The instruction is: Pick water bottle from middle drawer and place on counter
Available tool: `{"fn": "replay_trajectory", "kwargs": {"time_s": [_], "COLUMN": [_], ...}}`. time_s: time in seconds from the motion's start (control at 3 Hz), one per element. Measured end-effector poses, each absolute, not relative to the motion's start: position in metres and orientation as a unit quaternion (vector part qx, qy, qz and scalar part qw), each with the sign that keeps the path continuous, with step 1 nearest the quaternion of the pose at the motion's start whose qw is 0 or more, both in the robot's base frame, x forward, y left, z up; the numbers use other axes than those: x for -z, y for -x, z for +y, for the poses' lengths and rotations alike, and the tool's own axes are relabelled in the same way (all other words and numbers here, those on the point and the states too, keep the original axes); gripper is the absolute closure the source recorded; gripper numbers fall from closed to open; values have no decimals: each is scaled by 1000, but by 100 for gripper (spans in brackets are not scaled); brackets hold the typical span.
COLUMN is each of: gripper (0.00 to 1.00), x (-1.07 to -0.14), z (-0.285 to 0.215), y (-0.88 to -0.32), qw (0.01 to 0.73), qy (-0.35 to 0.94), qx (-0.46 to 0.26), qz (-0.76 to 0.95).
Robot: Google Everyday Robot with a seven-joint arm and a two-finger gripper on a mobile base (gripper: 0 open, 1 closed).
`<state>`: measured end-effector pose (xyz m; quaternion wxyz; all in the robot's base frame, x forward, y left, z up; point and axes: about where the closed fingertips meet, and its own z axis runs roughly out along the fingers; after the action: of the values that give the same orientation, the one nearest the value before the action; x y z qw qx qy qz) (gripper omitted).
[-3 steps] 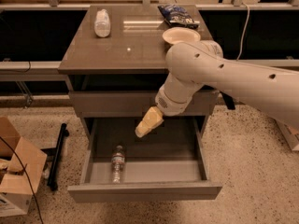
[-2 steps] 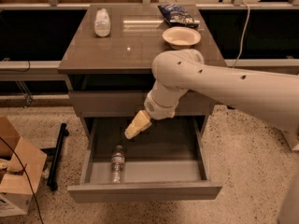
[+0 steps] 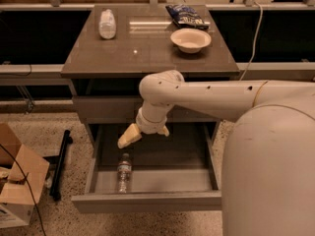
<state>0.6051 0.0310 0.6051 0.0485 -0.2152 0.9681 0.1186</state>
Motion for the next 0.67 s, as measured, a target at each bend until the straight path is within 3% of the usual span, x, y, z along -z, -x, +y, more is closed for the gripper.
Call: {"fn": "replay_trajectory", "kwargs": {"time_s": [0.67], "gripper": [0], "x": [-593], "z": [37], "y": [-603], "qw": [37], "qy": [205], "qx": [-107], "qz": [972]}}
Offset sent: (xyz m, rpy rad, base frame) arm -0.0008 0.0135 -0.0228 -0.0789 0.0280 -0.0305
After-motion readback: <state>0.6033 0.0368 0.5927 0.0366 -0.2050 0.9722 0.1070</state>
